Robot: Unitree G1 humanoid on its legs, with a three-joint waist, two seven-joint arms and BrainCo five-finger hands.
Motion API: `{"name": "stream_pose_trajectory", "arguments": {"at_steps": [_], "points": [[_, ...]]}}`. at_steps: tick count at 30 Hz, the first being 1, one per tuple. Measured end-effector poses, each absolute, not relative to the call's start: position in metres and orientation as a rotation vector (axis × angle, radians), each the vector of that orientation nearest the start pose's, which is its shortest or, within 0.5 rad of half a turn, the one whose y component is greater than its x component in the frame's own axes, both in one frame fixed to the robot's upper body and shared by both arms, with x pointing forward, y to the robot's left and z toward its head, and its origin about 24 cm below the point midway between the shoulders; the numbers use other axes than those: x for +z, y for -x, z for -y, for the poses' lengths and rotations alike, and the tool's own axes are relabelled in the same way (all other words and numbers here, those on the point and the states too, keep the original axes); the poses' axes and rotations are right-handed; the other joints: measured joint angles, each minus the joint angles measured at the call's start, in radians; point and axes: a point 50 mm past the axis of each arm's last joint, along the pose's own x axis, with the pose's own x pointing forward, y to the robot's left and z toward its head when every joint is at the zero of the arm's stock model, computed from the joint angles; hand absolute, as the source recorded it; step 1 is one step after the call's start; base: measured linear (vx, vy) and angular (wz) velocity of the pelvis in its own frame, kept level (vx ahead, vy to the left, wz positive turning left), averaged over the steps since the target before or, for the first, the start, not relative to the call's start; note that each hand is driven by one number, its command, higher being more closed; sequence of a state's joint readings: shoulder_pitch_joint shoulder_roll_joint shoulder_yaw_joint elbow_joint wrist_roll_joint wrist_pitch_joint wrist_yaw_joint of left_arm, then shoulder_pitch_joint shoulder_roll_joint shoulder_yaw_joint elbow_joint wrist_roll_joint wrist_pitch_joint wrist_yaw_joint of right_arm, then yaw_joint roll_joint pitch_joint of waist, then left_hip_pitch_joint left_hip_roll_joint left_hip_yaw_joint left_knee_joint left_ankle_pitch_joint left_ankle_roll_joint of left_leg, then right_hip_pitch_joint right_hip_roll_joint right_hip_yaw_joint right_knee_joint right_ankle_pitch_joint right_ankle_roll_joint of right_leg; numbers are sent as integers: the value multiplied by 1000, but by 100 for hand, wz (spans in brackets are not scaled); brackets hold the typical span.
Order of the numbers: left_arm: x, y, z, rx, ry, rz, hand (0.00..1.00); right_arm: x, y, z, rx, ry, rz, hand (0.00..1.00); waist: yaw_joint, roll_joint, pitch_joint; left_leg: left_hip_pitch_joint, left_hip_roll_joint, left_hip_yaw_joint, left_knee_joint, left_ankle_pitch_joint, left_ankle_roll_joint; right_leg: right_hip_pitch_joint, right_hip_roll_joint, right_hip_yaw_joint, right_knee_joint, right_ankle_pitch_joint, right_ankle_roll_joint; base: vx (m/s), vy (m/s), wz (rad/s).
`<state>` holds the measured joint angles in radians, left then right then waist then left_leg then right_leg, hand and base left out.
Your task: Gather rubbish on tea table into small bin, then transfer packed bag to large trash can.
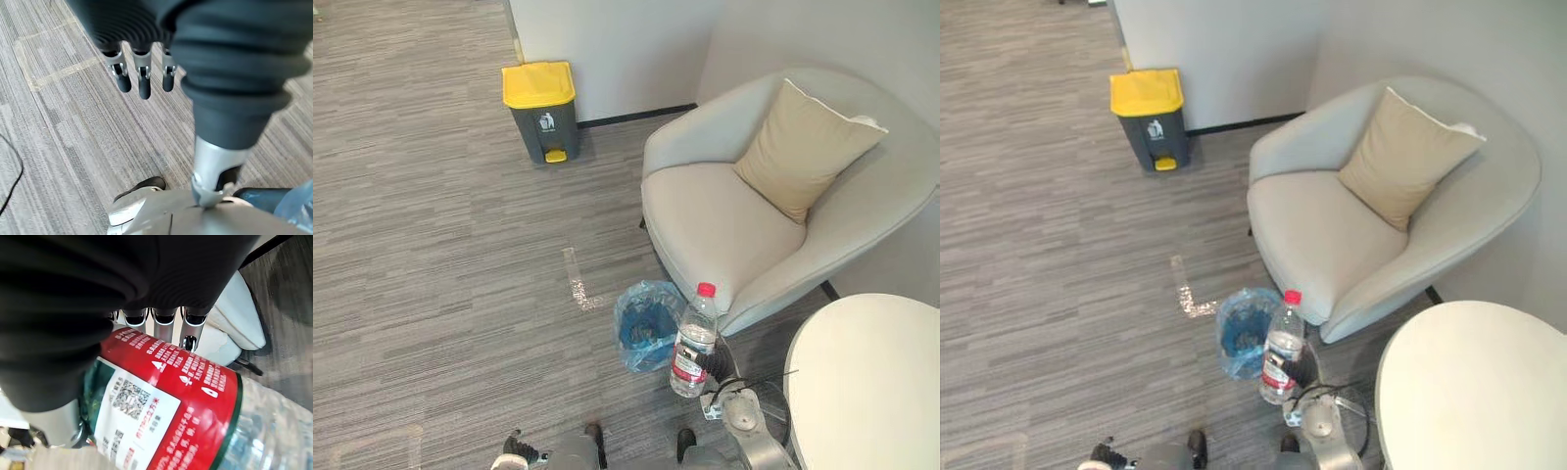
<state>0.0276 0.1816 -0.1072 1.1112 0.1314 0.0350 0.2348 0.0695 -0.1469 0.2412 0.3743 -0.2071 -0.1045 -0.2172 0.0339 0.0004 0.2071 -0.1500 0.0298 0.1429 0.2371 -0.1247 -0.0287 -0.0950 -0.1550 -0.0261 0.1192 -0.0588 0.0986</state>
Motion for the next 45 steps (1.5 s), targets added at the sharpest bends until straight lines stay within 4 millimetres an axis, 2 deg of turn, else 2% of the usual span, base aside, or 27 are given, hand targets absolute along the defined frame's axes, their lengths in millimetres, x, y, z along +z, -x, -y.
{"name": "stream_pose_trajectory", "arguments": {"at_steps": [3, 4, 5, 7, 9, 10, 12, 13, 15, 17, 22, 25, 28, 29, 32, 33, 39, 45], "points": [[-148, -131, -218, 206, -421, -1048, 0, -34, -240, 143, 78, 481, -207, 100, 5, 28, 65, -156, 16, -1, 84, 4, 5, -164, 7, 6, 107, -1, 0, -269, -36, 5], [-125, -183, -214, 327, -280, -869, 0, -1, -272, 126, 59, 487, -61, 100, 22, 13, 133, -390, 38, -12, 172, 18, 5, -404, 11, 3, 236, -9, -4, -510, -73, 30], [-117, -197, -211, 348, -239, -812, 0, 5, -276, 125, 45, 503, -38, 100, 29, 12, 135, -447, 39, -17, 184, 26, 2, -462, 9, -3, 256, -9, -5, -445, -72, 28], [-111, -205, -208, 365, -210, -775, 0, 13, -281, 123, 41, 506, -9, 100, 32, 9, 151, -461, 40, -17, 183, 31, -4, -478, 6, -8, 263, -10, -6, -92, -35, 8], [-103, -217, -206, 369, -195, -722, 0, 30, -293, 122, 27, 516, 56, 100, 31, 7, 185, -477, 39, -20, 185, 35, -8, -501, 0, -14, 271, -12, -9, -96, -30, 2], [-96, -226, -203, 369, -175, -682, 0, 42, -301, 124, 2, 518, 101, 100, 31, 0, 174, -539, 41, -20, 197, 48, -7, -565, 0, -13, 297, -7, -13, -129, -13, 11], [-66, -264, -188, 362, -104, -536, 0, 85, -325, 137, -96, 542, 244, 100, 31, -2, 182, -725, 44, -43, 223, 79, -13, -746, -1, -27, 340, 7, -17, -139, 2, 27], [-56, -274, -183, 354, -81, -494, 0, 95, -329, 141, -117, 551, 268, 100, 34, -3, 197, -750, 44, -46, 223, 91, -12, -772, -2, -30, 347, 12, -20, -75, -2, 30], [-20, -295, -163, 287, -41, -313, 0, 124, -342, 150, -172, 559, 341, 100, 46, 0, 255, -797, 44, -67, 242, 112, -6, -818, -4, -44, 383, 13, -27, -59, -25, 22], [-6, -294, -155, 247, -13, -218, 0, 144, -348, 161, -225, 546, 390, 100, 64, 1, 256, -846, 41, -73, 249, 112, -8, -875, -11, -51, 427, -11, -36, -36, -30, 18], [-13, -253, -177, 336, 63, -186, 0, 197, -360, 180, -317, 577, 525, 100, 93, 10, 260, -981, 27, -112, 277, 128, -29, -1026, -32, -77, 529, -55, -52, 1, -35, 29], [-1, -254, -174, 318, 76, -117, 0, 228, -369, 194, -383, 613, 576, 100, 126, 12, 262, -1049, 14, -141, 276, 149, -45, -1099, -48, -103, 583, -84, -62, 8, -38, 41], [5, -251, -170, 300, 84, -81, 0, 245, -373, 189, -388, 620, 620, 100, 128, 12, 262, -1074, 8, -155, 270, 159, -49, -1130, -59, -112, 609, -97, -64, 13, -28, 27], [9, -247, -167, 277, 91, -63, 0, 259, -373, 186, -379, 641, 668, 100, 129, 12, 262, -1092, 6, -157, 262, 168, -52, -1153, -64, -118, 617, -101, -64, 8, -22, 14], [12, -244, -163, 258, 97, -45, 0, 269, -375, 188, -389, 648, 684, 100, 129, 12, 262, -1104, 0, -164, 252, 180, -58, -1173, -71, -125, 631, -109, -69, 7, -21, 18], [14, -242, -161, 250, 102, -33, 0, 270, -376, 191, -396, 653, 680, 0, 130, 12, 262, -1110, -5, -168, 251, 183, -61, -1179, -75, -129, 643, -116, -72, 6, -25, 25], [18, -230, -155, 195, 111, -4, 0, 275, -377, 199, -418, 684, 677, 0, 131, 12, 259, -1124, -12, -182, 236, 193, -72, -1202, -83, -139, 665, -133, -79, -9, -21, 13], [20, -229, -152, 170, 109, 15, 0, 280, -376, 199, -419, 690, 703, 0, 131, 13, 258, -1141, -12, -188, 237, 203, -76, -1224, -86, -144, 683, -136, -83, -27, -10, 4]]}}
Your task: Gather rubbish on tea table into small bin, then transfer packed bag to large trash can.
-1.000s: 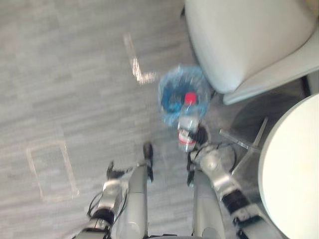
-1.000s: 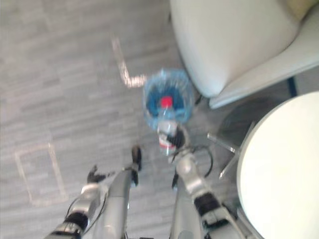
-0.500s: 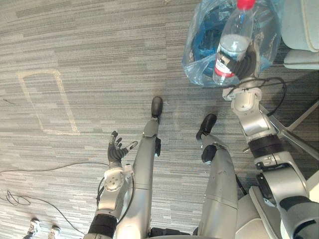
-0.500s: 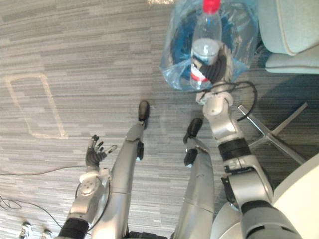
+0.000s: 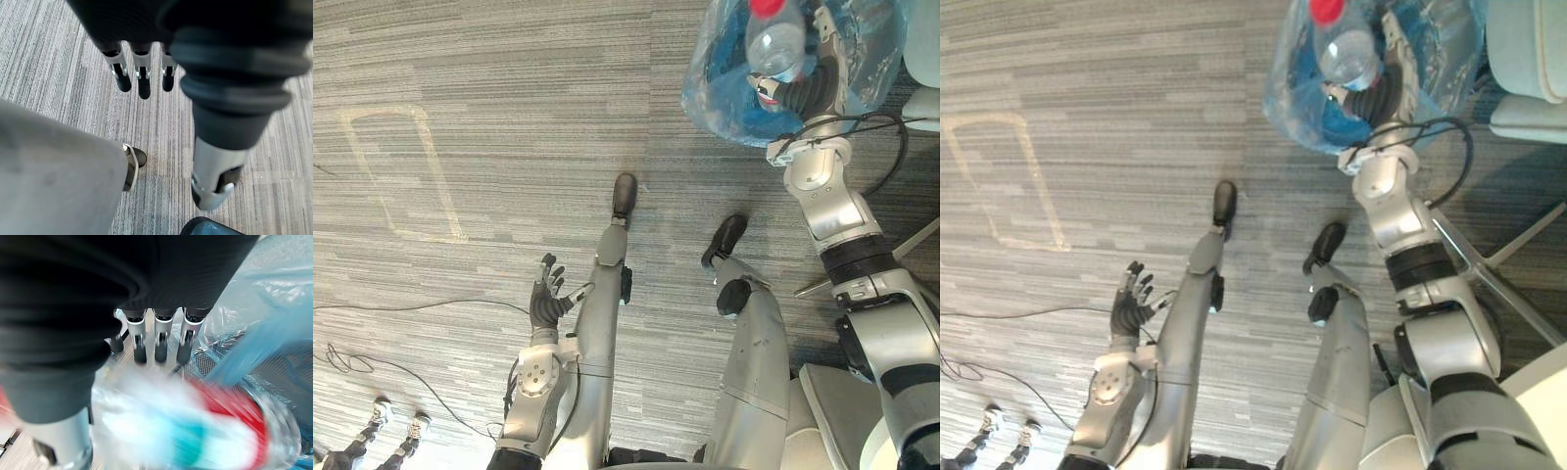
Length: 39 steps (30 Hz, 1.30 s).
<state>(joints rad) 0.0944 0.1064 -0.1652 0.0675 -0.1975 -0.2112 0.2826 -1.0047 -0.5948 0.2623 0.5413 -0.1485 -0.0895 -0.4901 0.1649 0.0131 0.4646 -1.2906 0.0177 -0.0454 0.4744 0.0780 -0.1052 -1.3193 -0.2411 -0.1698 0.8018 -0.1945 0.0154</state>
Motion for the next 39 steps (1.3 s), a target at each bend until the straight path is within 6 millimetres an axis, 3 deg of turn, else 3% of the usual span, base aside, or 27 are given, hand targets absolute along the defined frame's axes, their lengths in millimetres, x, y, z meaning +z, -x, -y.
{"name": "stream_pose_trajectory", "arguments": {"at_steps": [3, 5, 8, 12, 21, 24, 31, 39], "points": [[19, -232, -152, 164, 103, 16, 0, 273, -377, 196, -402, 713, 693, 0, -6, -1, -3, -3, 3, 2, 6, 2, 1, -1, 2, 0, -6, 1, -1, -45, 0, -6], [10, -255, -157, 195, 86, -24, 0, 258, -381, 188, -358, 756, 655, 0, -6, 1, -18, -8, 9, 5, 18, -2, 6, -1, 8, 0, -6, 2, -3, -52, 5, -11], [15, -286, -157, 188, 16, -41, 0, 245, -385, 169, -307, 857, 654, 0, -22, 0, -24, -11, 19, 7, 29, -1, 8, 3, 18, 0, -15, 18, -11, -51, 6, -13], [12, -287, -161, 201, 6, -60, 0, 234, -385, 160, -287, 931, 640, 0, -28, -1, -24, 4, 32, 14, 33, -3, 14, 25, 33, 3, -42, 40, -11, -54, 13, -19], [-6, -288, -165, 228, -11, -148, 0, 206, -397, 174, -327, 1040, 474, 0, -25, -1, -39, 67, 60, 88, -72, 35, 39, 64, 40, 17, -123, 72, 13, -43, 0, -5], [-7, -291, -165, 240, -1, -159, 0, 211, -404, 175, -379, 1038, 435, 0, -21, -1, -40, 68, 60, 89, -88, 49, 39, 64, 40, 14, -136, 84, 2, 0, 0, 0], [-7, -295, -162, 271, 12, -170, 0, 244, -409, 199, -637, 913, 407, 0, -12, 1, -40, 67, 50, 77, -117, 57, 36, 63, 28, -4, -141, 84, 2, -14, -23, 6], [-3, -297, -156, 266, 51, -147, 0, 263, -411, 207, -698, 896, 378, 0, 0, 3, -40, 40, 22, 57, -120, 60, 36, 35, -2, -19, -102, 54, 2, -12, -32, 17]]}}
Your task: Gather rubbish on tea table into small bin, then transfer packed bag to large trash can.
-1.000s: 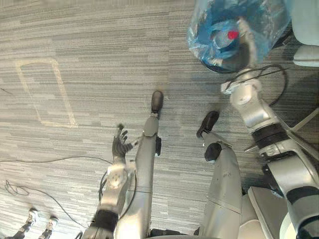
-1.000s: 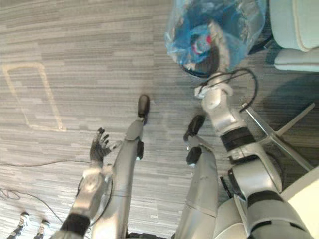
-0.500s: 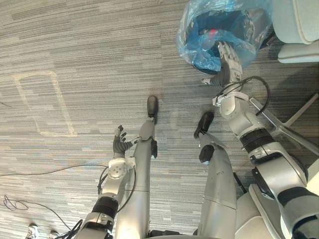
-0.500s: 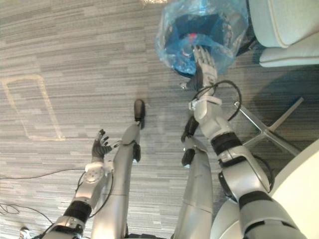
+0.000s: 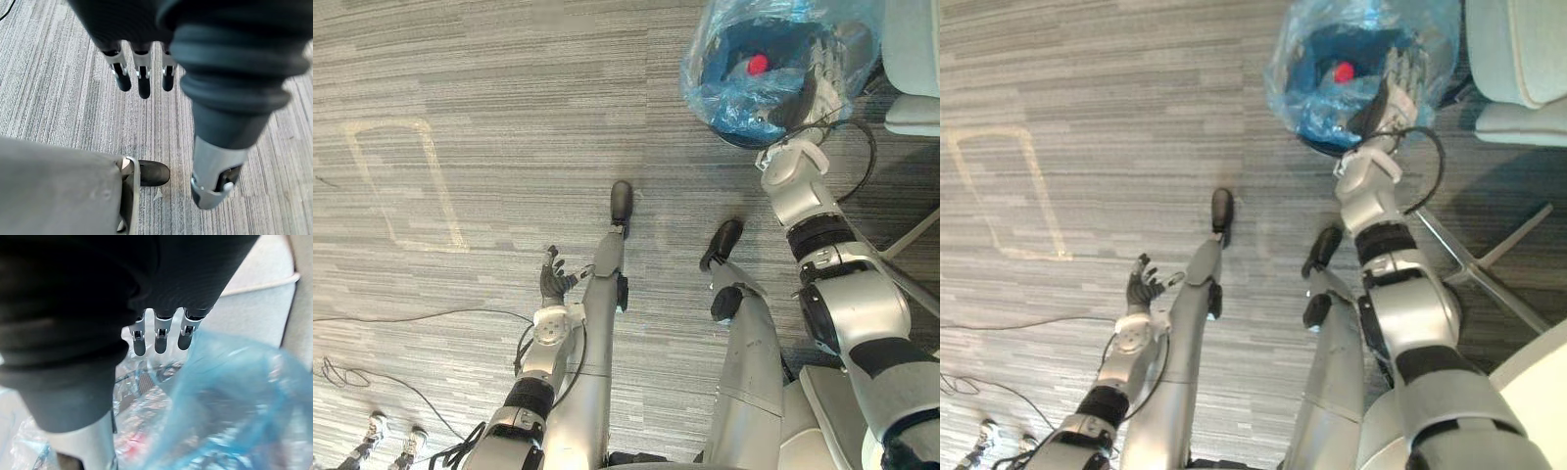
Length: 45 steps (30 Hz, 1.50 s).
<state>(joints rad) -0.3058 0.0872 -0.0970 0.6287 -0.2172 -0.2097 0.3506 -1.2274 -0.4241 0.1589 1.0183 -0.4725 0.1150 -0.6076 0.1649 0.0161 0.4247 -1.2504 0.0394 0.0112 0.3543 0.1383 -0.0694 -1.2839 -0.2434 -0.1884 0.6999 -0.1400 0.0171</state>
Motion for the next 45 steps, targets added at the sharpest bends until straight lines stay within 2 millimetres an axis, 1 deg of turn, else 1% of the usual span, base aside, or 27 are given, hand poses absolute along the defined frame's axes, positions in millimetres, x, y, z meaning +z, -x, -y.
{"name": "stream_pose_trajectory", "arguments": {"at_steps": [2, 4, 6, 8, 9, 10, 11, 12, 15, 16, 18, 20, 21, 22, 23, 24, 25, 26, 27, 28, 29, 30, 32, 35, 36, 45], "points": [[-1, -298, -154, 264, 67, -139, 0, 264, -413, 211, -696, 909, 347, 0, 0, 0, 0, -13, -8, -11, 11, 6, 1, -8, -7, -5, 16, -11, 4, -17, -32, 22], [1, -299, -150, 261, 88, -130, 0, 260, -414, 218, -684, 933, 294, 0, 1, 0, 0, -28, -19, -28, 25, 5, 1, -18, -21, -15, 43, -29, 3, -27, -40, 28], [5, -300, -148, 257, 105, -116, 0, 253, -416, 218, -645, 951, 247, 0, 3, 0, 0, -49, -22, -40, 48, -1, -4, -27, -22, -20, 56, -39, 6, -33, -32, 15], [10, -305, -146, 248, 108, -99, 0, 244, -419, 214, -583, 1001, 202, 0, 5, 0, 0, -69, -21, -46, 74, -8, -5, -39, -22, -21, 67, -43, 8, -37, -25, -1], [14, -313, -143, 235, 123, -96, 0, 238, -420, 211, -549, 1020, 180, 0, 5, 0, 0, -82, -17, -46, 90, -12, -3, -45, -17, -21, 69, -41, 6, -38, -17, -11], [19, -322, -142, 231, 123, -101, 0, 231, -422, 203, -514, 1016, 167, 100, 0, 0, 0, -93, -16, -49, 106, -16, 0, -49, -16, -23, 75, -41, 6, -48, -16, -9], [23, -328, -143, 232, 116, -106, 0, 225, -423, 196, -479, 1014, 154, 100, -5, 0, 0, -100, -16, -50, 117, -19, 2, -52, -17, -23, 82, -41, 7, -43, -10, -5], [28, -332, -141, 224, 117, -100, 0, 219, -425, 187, -432, 1013, 136, 100, -13, 0, 0, -108, -16, -50, 124, -28, 3, -59, -17, -22, 85, -47, 16, -58, -9, -5], [35, -333, -137, 201, 139, -68, 0, 210, -426, 178, -349, 1022, 101, 100, -15, 0, 0, -121, -16, -45, 126, -32, 1, -79, -18, -16, 90, -46, 19, -50, -7, -5], [36, -331, -137, 200, 150, -59, 0, 209, -427, 176, -329, 1039, 96, 100, -15, 0, 0, -124, -16, -47, 129, -29, 1, -81, -18, -17, 91, -45, 16, -59, -17, 2], [35, -324, -139, 215, 97, -37, 0, 204, -426, 176, -303, 1041, 83, 100, -12, 0, 0, -124, -16, -51, 135, -24, 0, -79, -18, -19, 98, -46, 13, -43, -16, 3], [35, -324, -140, 202, 126, -36, 0, 203, -426, 179, -309, 1034, 80, 100, -13, 0, 0, -123, -13, -49, 139, -23, -1, -78, -15, -19, 98, -38, 2, -44, -18, -2], [37, -325, -139, 201, 88, -42, 0, 203, -426, 178, -306, 1026, 83, 100, -13, 0, 0, -123, -13, -49, 139, -23, -1, -78, -15, -19, 97, -37, 2, -54, -15, -3], [42, -327, -132, 183, 54, -27, 0, 203, -426, 177, -302, 1007, 85, 100, -16, 0, 0, -123, -12, -49, 141, -23, -1, -76, -14, -18, 96, -35, 3, -57, -9, -8], [51, -330, -116, 130, 27, -3, 0, 201, -426, 177, -295, 1008, 84, 100, -16, -1, -1, -123, -8, -48, 145, -23, 0, -73, -8, -17, 92, -30, 4, -50, -5, -14], [57, -333, -105, 84, 59, 22, 0, 200, -426, 173, -291, 1002, 88, 100, -17, -1, -1, -123, -3, -48, 148, -24, 0, -68, -3, -18, 83, -25, 3, -53, 1, -23], [68, -337, -89, 38, 90, 51, 0, 199, -426, 166, -279, 993, 102, 100, -20, -1, -1, -122, 3, -48, 149, -25, 1, -60, 4, -21, 69, -19, 6, -43, 4, -24], [75, -340, -82, 26, 100, 68, 0, 198, -426, 160, -265, 986, 111, 100, -26, -1, -1, -121, 7, -48, 149, -25, 2, -56, 10, -20, 62, -16, 12, -56, 7, -25], [85, -344, -69, -1, 123, 90, 0, 197, -426, 151, -244, 976, 122, 100, -40, -1, -1, -114, 10, -44, 146, -25, 4, -50, 13, -17, 53, -9, 14, -59, 7, -20], [89, -345, -63, -12, 137, 93, 0, 195, -426, 142, -225, 960, 126, 100, -50, -1, -1, -106, 13, -38, 141, -25, 7, -43, 16, -15, 43, -5, 15, -59, 6, -16], [89, -345, -62, -15, 140, 95, 0, 194, -426, 140, -222, 949, 125, 100, -52, -1, -1, -103, 15, -36, 138, -25, 8, -40, 17, -14, 39, -3, 15, -56, 3, -22], [89, -345, -59, -15, 150, 91, 0, 190, -425, 134, -211, 901, 116, 100, -53, -1, -1, -90, 22, -25, 127, -24, 9, -33, 23, -10, 24, 7, 14, -60, -6, -20], [81, -344, -62, 2, 150, 58, 0, 187, -425, 130, -207, 868, 108, 100, -53, -2, 0, -72, 30, -17, 109, -21, 9, -21, 32, -4, 5, 17, 11, -55, -12, -19], [73, -343, -74, 33, 151, 32, 0, 185, -425, 125, -199, 818, 103, 100, -53, -2, 0, -50, 37, -14, 100, -19, 5, 0, 41, -3, -8, 26, 2, -39, -20, -6], [72, -343, -76, 40, 149, 29, 0, 186, -425, 124, -203, 816, 107, 0, -52, -2, 0, -40, 38, -13, 95, -19, 5, 9, 43, -1, -11, 26, 2, -33, -28, -3], [71, -343, -79, 63, 186, 18, 0, 186, -423, 123, -212, 777, 121, 0, -52, -2, 0, 21, 50, 8, 45, -16, 3, 60, 56, 2, -66, 44, -1, -17, -31, -6]]}}
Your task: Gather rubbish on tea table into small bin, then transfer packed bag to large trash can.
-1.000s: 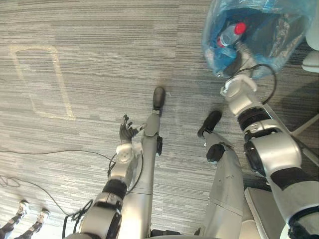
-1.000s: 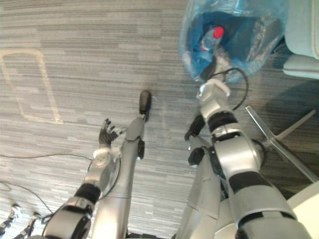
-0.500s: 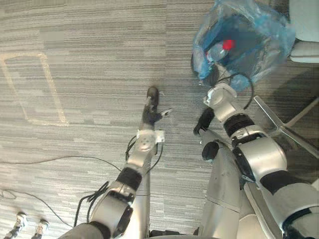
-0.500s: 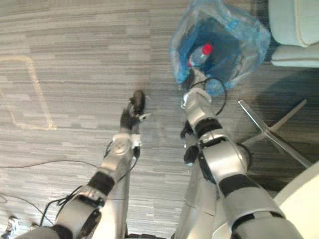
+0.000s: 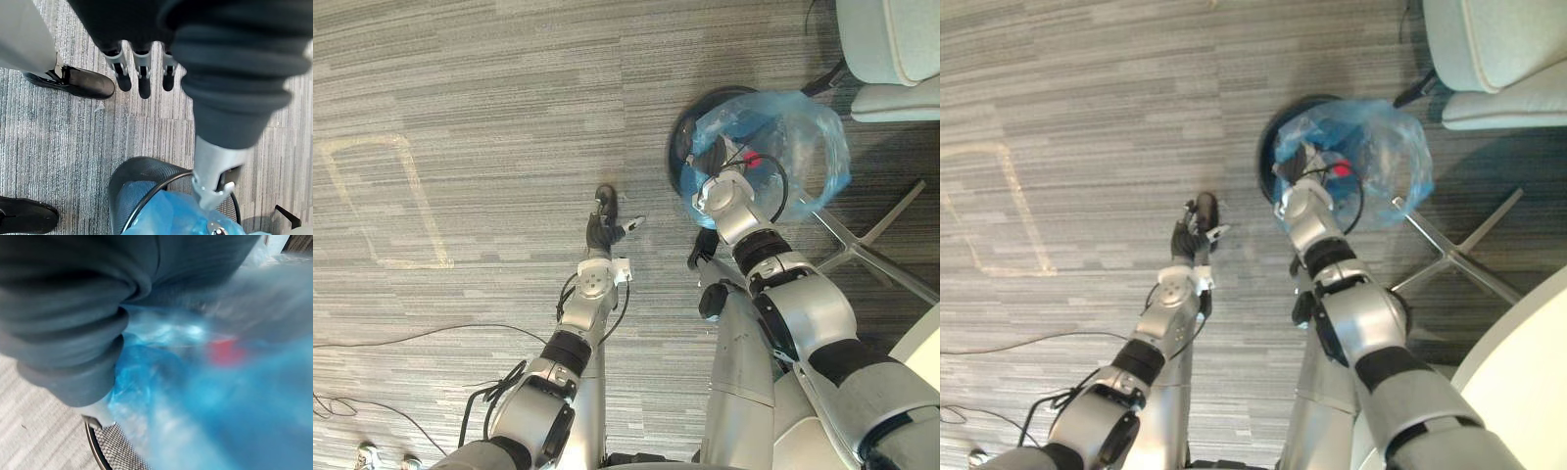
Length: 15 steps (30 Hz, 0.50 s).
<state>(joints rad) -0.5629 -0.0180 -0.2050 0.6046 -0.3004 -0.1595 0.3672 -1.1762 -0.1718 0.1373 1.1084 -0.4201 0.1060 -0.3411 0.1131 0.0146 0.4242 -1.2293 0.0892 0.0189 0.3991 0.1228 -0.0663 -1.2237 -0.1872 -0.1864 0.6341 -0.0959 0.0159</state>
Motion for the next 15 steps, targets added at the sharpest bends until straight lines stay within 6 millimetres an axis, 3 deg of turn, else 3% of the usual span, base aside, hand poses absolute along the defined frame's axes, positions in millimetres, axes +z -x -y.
{"name": "stream_pose_trajectory", "arguments": {"at_steps": [9, 10, 15], "points": [[69, -343, -88, 98, 215, 12, 0, 178, -422, 123, -219, 708, 92, 0, 2, 0, 0, 34, 6, 4, -12, -1, -1, 34, 8, 0, -18, 0, -1, -10, -42, -2], [70, -343, -88, 98, 215, 12, 0, 178, -422, 124, -220, 708, 92, 100, 2, 0, 0, 35, 6, 4, -12, -1, -1, 35, 8, 0, -21, 0, -1, -22, -47, -3], [69, -344, -89, 102, 226, 9, 0, 175, -421, 126, -227, 680, 79, 100, 3, 0, 0, 35, 10, 6, -15, -1, -1, 36, 13, 2, -29, 2, -1, -14, -34, -3]]}}
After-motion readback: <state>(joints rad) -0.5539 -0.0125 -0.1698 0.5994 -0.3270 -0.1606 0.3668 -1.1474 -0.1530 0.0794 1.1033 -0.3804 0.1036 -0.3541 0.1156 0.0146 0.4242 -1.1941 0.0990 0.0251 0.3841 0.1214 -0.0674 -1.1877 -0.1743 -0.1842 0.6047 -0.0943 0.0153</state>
